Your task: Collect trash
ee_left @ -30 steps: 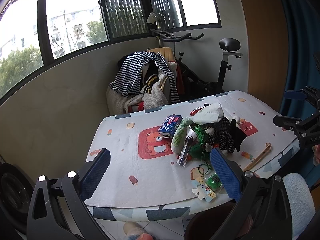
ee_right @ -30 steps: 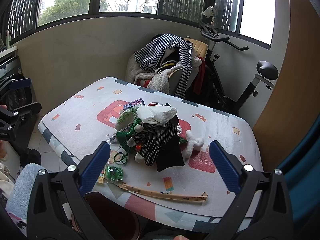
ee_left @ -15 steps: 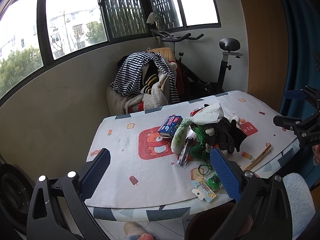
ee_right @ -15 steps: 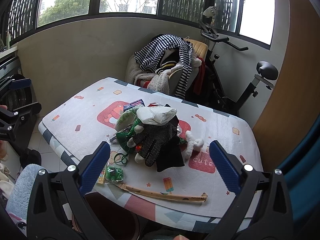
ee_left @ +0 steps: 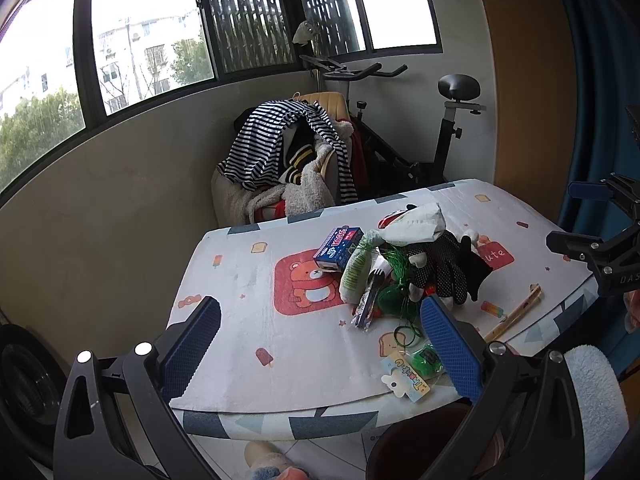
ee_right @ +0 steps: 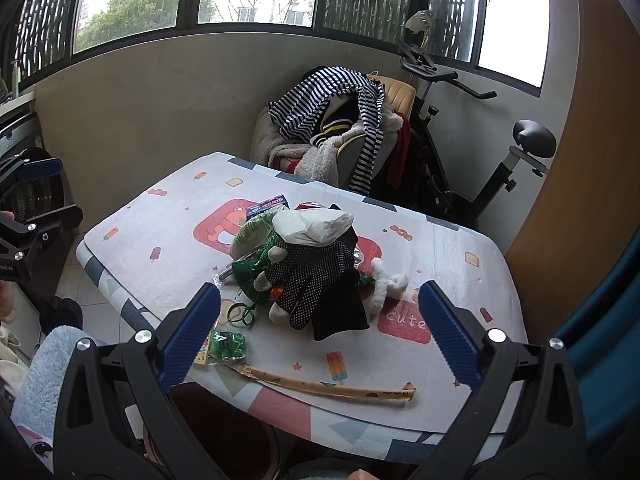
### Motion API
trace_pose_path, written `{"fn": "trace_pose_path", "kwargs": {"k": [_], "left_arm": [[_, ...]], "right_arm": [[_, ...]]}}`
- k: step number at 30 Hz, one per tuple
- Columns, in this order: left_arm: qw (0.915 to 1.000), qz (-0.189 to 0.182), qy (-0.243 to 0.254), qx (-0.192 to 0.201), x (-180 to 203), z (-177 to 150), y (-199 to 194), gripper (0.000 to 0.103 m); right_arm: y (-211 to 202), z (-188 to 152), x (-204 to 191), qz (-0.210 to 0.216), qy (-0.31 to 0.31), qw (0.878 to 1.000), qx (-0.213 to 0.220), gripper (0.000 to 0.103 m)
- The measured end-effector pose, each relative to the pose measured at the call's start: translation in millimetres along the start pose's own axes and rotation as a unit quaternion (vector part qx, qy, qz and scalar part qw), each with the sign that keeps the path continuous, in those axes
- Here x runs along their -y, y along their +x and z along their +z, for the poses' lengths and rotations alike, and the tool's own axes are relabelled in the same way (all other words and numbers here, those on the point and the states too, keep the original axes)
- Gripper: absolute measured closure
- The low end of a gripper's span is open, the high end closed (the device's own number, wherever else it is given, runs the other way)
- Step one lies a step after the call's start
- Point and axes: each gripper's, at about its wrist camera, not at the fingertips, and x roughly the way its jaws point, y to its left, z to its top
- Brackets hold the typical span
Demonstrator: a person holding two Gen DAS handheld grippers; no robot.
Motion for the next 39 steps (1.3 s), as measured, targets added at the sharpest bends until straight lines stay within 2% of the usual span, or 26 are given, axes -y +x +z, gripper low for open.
{"fn": "trace_pose_path", "kwargs": {"k": [12, 20, 24, 31, 34, 39], "left_arm": [[1.0, -0.003, -0.003, -0.006, 0.8, -7.7, 2.9, 0.005], [0.9985, -0.044, -0.03, -0.012, -8.3, -11.2, 9.1, 0.005], [0.9981, -0.049, -0.032, -0.021, -10.3, -20.2, 19.3, 0.005], [0.9979, -0.058, -0.012, -0.029, -3.6, -37.8, 34.2, 0.005], [0.9976, -0.062, -0.016, -0.026, -4.6, -43.1, 39.3, 0.005], [0.9977, -0.063, -0.017, -0.018, -5.5, -52.7, 48.0, 0.005]], "right_arm": [[1.2, -5.5, 1.3, 0.0, 0.003, 1.0, -0.001, 0.006], [6.7, -14.1, 5.0, -0.001, 0.023, 1.0, -0.012, 0.005], [15.9, -20.5, 5.3, -0.002, 0.021, 1.0, -0.024, 0.005], [34.1, -42.4, 8.3, -0.008, 0.004, 0.999, -0.041, 0.005], [45.8, -54.7, 13.9, 0.001, 0.015, 0.998, -0.063, 0.005], [56.7, -72.8, 25.2, 0.005, 0.04, 0.997, -0.072, 0.005]]}}
